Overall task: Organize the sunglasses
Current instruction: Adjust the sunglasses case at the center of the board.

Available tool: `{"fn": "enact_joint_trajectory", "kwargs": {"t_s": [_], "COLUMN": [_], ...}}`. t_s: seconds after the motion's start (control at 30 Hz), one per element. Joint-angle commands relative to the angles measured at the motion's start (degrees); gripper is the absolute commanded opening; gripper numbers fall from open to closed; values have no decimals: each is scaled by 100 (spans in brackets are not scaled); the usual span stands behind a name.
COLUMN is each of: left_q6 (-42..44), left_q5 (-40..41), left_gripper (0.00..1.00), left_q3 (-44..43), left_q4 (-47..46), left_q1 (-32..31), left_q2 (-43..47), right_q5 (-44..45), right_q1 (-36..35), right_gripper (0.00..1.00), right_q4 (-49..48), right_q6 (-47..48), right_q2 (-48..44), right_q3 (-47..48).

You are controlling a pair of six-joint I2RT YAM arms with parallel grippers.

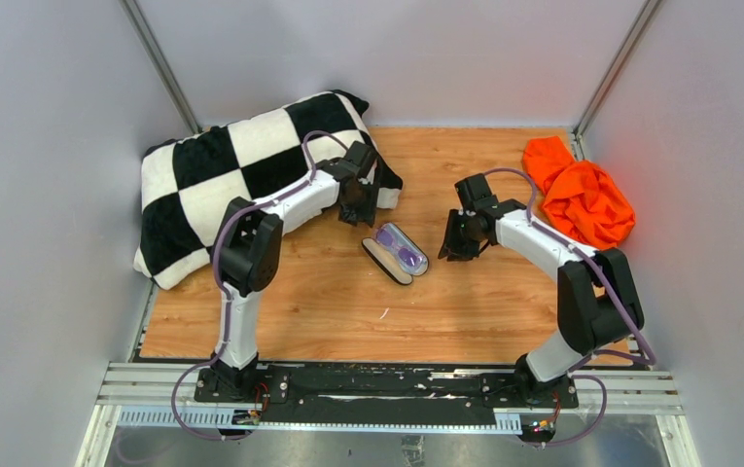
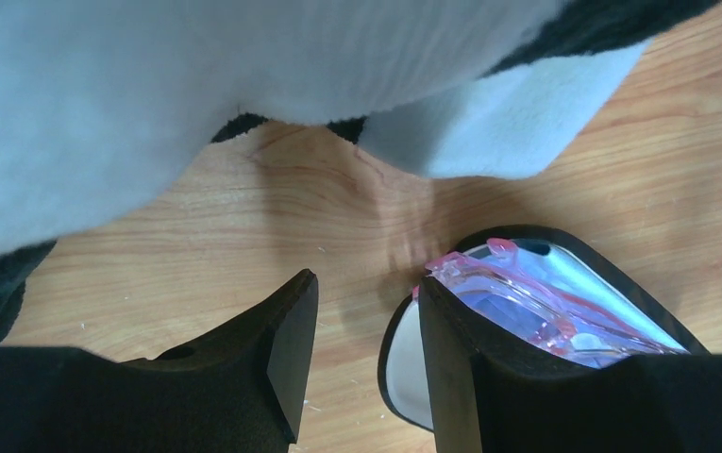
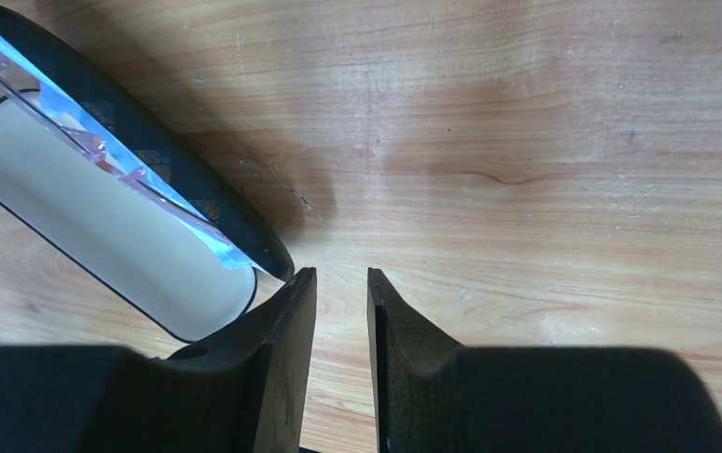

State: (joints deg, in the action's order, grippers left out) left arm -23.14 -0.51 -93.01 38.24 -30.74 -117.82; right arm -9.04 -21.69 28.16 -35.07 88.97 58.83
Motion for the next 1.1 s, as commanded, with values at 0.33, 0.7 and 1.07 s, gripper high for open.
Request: {"fn": "enact_joint_trajectory", "kwargs": {"t_s": [0.33,0.7,1.07], "left_q6": [-20,25,-73], "left_q5": [361,120,87], "left_gripper": [50,50,50], "left_q3": [-213,-407,-371], "left_q4": [14,32,18], "left_q1": [-109,-203,-384], "left_q2": [-406,-607,-558], "right_q5": [-154,-253,-357], "right_q1": [60,-38,-318], "right_gripper": [31,30,30], "right_q4": [-29,-109,-205], "right_q6": [31,-29,-174], "right_q2": [194,255,466], "right_q3": [-212,-290,-128]}}
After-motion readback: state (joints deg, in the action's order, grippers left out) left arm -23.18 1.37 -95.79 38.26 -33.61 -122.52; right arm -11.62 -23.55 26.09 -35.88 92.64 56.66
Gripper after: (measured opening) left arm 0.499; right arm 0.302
